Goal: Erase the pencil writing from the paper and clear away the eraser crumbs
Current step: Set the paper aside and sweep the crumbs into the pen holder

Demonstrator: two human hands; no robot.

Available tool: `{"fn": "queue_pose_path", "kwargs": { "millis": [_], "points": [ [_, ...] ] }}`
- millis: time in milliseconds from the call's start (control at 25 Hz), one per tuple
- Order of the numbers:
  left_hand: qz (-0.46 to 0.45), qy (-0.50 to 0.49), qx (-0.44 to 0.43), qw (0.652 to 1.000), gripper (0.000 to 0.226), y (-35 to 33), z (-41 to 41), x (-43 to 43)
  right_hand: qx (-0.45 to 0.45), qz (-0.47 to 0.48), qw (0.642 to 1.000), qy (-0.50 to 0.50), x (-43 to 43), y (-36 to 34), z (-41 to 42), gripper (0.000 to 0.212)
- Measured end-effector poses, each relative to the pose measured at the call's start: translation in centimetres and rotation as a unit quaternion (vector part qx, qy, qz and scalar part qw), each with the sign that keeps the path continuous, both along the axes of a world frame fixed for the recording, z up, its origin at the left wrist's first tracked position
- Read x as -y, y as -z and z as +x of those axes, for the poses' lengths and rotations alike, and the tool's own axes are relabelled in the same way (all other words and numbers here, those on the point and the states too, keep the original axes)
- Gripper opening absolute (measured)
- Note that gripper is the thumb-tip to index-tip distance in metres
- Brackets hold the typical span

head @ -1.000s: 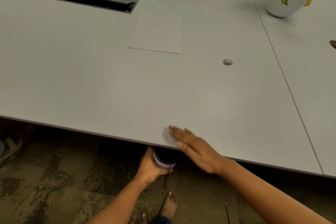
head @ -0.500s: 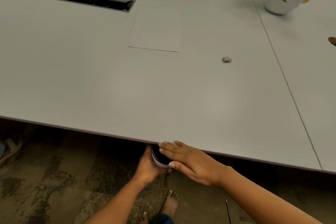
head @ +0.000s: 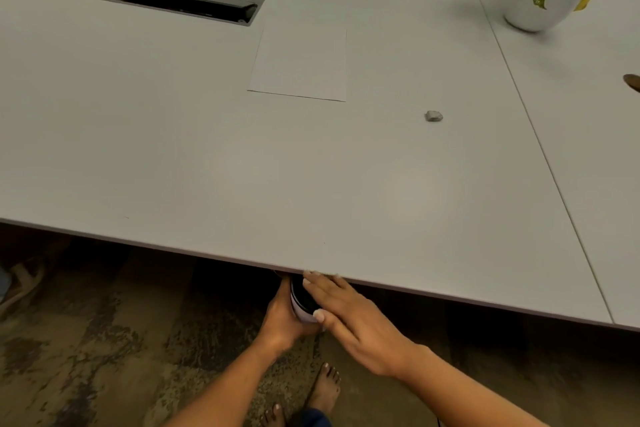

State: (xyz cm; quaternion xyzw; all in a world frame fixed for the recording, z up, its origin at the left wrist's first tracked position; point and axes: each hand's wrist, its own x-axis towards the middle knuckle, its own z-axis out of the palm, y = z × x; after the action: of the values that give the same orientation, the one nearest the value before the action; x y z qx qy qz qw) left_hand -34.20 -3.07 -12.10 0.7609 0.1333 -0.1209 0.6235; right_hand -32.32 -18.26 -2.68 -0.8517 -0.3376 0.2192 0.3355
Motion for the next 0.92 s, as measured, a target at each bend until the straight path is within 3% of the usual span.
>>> {"fn": "queue_pose_path", "kwargs": {
  "millis": [120, 240, 360, 480, 560, 640, 720, 800, 920],
  "points": [
    [-0.001, -0.001, -0.006, 1.000, 0.092, -0.1, -0.1, -0.2, -0.021, 0.051, 0.995, 0.084, -0.2, -0.8, 2.6, 0.042],
    [0.009, 0.004, 0.002, 1.000, 0.098, 0.0, -0.1, -0.3, 0.000, -0.002, 0.990, 0.138, -0.3, -1.0, 5.5, 0.043],
    [0.012, 0.010, 0.000, 1.000, 0.093, 0.0, 0.0, -0.5, 0.034, -0.059, 0.998, 0.011, -0.3, -0.5, 4.4, 0.046],
    [0.006, 0.012, -0.001, 1.000, 0.087, -0.1, 0.1, -0.5, 0.042, -0.044, 0.996, -0.067, 0.6, -0.2, 2.0, 0.048],
    [0.003, 0.010, -0.005, 1.000, 0.089, -0.1, 0.1, -0.6, 0.036, 0.003, 0.999, -0.019, 1.5, -0.4, 1.9, 0.044],
    [0.003, 0.012, -0.005, 1.000, 0.093, -0.2, 0.1, -0.7, 0.034, 0.045, 0.992, 0.109, 2.2, -0.6, 3.0, 0.039],
    [0.008, 0.016, -0.005, 1.000, 0.096, -0.3, 0.1, -0.8, 0.025, 0.021, 0.981, 0.190, 2.3, -0.7, 3.8, 0.040],
    [0.005, 0.016, -0.007, 1.000, 0.094, -0.4, 0.1, -0.7, 0.036, -0.035, 0.989, 0.137, 1.8, -0.6, 2.9, 0.046],
    [-0.005, 0.024, -0.008, 1.000, 0.086, -0.5, 0.1, -0.8, -0.012, 0.004, 1.000, 0.018, 0.4, 0.0, 0.0, 0.047]
  ]
}}
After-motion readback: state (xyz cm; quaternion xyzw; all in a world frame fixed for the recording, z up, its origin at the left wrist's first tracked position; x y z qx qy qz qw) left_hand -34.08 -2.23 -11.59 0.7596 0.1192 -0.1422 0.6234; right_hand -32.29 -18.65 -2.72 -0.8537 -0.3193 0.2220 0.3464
